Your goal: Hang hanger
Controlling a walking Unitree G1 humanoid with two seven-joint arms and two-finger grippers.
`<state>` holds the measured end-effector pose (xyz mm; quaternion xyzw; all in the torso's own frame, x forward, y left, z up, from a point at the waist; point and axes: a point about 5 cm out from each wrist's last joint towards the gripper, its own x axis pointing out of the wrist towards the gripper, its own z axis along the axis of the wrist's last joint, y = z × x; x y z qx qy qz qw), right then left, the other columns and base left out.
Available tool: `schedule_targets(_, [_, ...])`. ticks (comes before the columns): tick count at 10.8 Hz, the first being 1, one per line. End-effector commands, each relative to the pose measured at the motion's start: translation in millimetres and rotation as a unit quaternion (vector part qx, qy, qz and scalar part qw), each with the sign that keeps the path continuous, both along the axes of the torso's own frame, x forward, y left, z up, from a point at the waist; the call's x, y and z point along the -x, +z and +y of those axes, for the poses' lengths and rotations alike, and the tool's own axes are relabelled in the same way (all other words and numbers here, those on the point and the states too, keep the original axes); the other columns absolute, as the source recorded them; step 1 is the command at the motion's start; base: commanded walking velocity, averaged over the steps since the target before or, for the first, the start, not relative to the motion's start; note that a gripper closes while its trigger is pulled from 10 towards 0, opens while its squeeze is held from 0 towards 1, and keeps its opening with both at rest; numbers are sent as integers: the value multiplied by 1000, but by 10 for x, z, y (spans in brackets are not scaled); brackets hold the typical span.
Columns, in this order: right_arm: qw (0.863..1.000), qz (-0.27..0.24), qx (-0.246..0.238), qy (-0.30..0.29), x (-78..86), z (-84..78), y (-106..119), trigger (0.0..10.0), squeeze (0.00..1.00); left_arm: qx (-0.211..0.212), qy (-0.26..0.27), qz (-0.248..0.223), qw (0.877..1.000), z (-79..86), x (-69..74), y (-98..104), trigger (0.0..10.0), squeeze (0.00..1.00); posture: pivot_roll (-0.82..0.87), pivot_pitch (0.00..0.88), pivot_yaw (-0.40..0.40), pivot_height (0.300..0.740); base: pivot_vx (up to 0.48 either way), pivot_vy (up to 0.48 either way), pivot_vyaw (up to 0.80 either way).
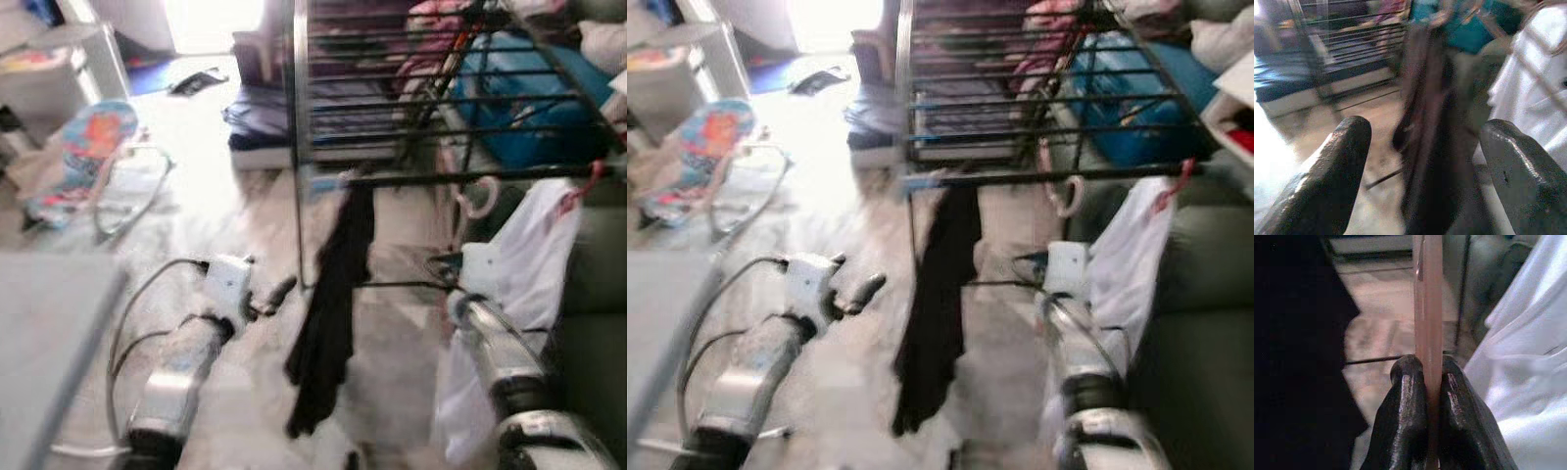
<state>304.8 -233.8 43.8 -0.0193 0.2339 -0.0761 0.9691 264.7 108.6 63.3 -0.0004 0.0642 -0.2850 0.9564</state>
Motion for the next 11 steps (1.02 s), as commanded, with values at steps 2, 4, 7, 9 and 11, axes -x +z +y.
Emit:
schedule_targets(2, [1000, -12, -3, 27, -127, 105, 90, 10000, 0, -11, 11, -9, 1000, 84, -18, 36, 10000, 0, -80, 0, 15, 740, 0, 0, 0])
schedule_targets(4, [998, -6, 19, 58, -261, 116, 208, 10000, 0, -23, 18, 4, 1000, 82, -10, 1, 10000, 0, -75, 0, 6, 740, 0, 0, 0])
schedule_targets(7, [997, 20, 5, 74, -403, 227, 261, 10000, 0, -26, 24, 13, 999, 74, 41, -30, 10000, 0, -55, 18, -16, 740, 0, 0, 0])
schedule_targets(9, [994, 54, -5, 96, -408, 367, 173, 10000, 0, -33, 28, 18, 999, 109, 68, -38, 10000, 0, -41, 22, -25, 740, 0, 0, 0])
schedule_targets(11, [991, 93, -20, 92, -295, 385, -15, 10000, 0, -37, 32, 21, 999, 128, 73, -43, 10000, 0, -34, 21, -29, 740, 0, 0, 0])
